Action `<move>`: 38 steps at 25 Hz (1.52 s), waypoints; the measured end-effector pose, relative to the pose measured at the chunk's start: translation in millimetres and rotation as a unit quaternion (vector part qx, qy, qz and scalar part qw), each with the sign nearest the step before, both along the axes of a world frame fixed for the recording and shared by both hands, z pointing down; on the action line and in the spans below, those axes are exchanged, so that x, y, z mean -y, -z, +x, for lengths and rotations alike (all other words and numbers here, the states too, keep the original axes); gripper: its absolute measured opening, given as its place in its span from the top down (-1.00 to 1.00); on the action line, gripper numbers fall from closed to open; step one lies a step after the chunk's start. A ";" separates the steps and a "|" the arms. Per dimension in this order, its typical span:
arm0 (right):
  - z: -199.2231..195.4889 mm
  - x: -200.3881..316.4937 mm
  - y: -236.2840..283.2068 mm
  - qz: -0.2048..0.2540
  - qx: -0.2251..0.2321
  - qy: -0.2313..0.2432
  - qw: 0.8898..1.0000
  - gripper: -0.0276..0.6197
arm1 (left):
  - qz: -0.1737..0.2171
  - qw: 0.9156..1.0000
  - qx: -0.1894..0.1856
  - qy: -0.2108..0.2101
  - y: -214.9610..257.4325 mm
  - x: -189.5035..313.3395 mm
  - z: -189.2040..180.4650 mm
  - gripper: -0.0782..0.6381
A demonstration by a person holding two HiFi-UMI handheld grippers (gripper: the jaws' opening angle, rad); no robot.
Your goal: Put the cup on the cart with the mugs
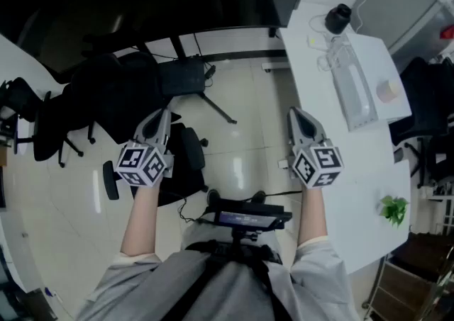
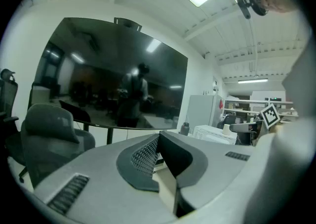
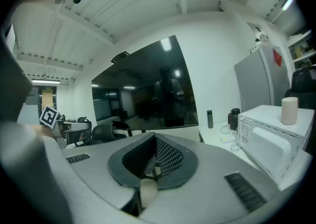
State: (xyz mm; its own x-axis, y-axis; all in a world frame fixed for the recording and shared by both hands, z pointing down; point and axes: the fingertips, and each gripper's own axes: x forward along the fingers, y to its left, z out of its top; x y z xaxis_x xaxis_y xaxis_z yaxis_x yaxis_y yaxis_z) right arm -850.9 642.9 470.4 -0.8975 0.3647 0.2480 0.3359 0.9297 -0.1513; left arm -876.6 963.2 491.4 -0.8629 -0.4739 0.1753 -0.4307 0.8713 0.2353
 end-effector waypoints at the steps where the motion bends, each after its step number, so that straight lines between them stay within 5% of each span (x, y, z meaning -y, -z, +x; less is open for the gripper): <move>1: 0.7 8.6 -1.9 0.000 -0.002 -0.006 1.000 0.89 | -0.003 1.000 -0.001 -0.008 0.0 12.6 -2.2 0.78; 9: 22.2 94.5 -12.5 -0.005 -0.013 -0.083 0.996 0.90 | -0.012 0.995 -0.011 -0.098 -4.9 125.3 -20.1 0.78; 23: 68.5 269.9 -2.5 -0.005 -0.010 -0.206 0.978 0.89 | -0.015 0.970 0.005 -0.242 7.9 356.4 -20.6 0.78; 29: 62.1 306.4 -2.1 0.004 -0.008 -0.211 0.977 0.89 | -0.024 0.966 0.016 -0.259 15.8 416.6 -19.5 0.78; 38: 23.0 355.0 -12.7 -0.003 -0.015 -0.262 0.965 0.89 | -0.050 0.945 0.035 -0.322 24.7 492.7 -56.5 0.78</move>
State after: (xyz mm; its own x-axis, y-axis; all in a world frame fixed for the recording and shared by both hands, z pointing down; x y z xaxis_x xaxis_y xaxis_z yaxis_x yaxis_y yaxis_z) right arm -827.9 287.9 483.1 -0.9512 -0.1366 0.2766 -0.1854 0.9697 -0.1589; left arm -933.1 470.4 466.7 -0.4127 -0.8885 0.2005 -0.8905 0.4398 0.1163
